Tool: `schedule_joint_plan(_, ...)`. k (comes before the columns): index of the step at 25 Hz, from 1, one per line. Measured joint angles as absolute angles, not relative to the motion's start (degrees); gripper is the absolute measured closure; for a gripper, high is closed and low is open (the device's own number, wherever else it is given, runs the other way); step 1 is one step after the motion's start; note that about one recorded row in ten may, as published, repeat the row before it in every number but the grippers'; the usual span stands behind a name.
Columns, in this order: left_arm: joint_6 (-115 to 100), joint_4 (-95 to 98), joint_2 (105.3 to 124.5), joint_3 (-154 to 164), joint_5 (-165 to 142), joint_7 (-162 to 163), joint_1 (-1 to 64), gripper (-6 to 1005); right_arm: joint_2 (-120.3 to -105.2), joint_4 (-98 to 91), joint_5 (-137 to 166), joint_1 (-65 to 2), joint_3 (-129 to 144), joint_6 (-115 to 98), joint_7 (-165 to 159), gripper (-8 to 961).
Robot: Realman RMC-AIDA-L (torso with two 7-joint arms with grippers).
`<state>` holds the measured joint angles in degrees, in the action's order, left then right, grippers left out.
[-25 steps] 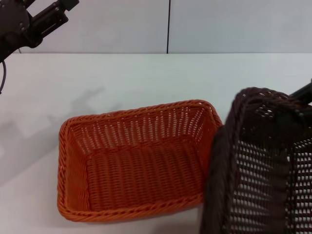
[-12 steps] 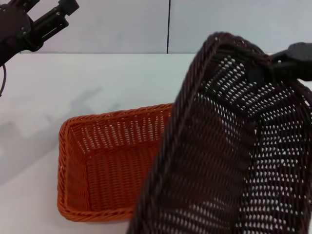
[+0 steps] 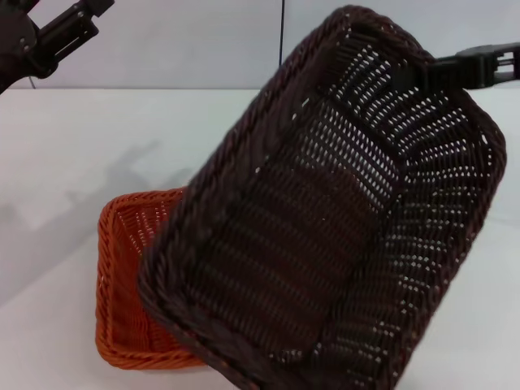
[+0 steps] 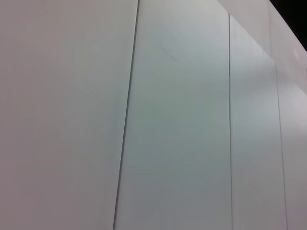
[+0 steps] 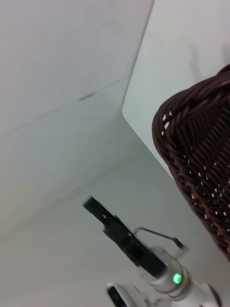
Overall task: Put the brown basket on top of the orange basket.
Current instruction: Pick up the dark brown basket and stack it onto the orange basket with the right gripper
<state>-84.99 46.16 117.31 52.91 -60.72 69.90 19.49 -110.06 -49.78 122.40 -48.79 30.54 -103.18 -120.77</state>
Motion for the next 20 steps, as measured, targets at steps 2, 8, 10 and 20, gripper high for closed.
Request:
schedule_joint_plan(2, -85.0, 46.1, 117.29, 52.9, -60.7, 69.9, 19.6, 172, -110.51, -50.1, 122.3, -49.0, 30.5, -102.0, -122.6, 779)
schedule_joint_plan(8, -85.0, 46.0, 117.35, 53.3, -60.7, 69.9, 19.8, 172, -111.16, -49.9, 120.7, -49.2, 30.5, -98.6, -128.5, 780)
schedule_joint_plan(10, -85.0, 45.9, 117.36, 53.4, -60.7, 69.9, 19.9, 172, -111.43, -50.0, 120.7, -49.0, 30.6, -97.8, -130.4, 780)
schedule_joint_plan(20, -85.1, 45.2, 117.43, 53.5, -60.7, 69.9, 20.0, 172, -113.12, -50.4, 119.5, -47.1, 30.3, -95.5, -137.2, 780)
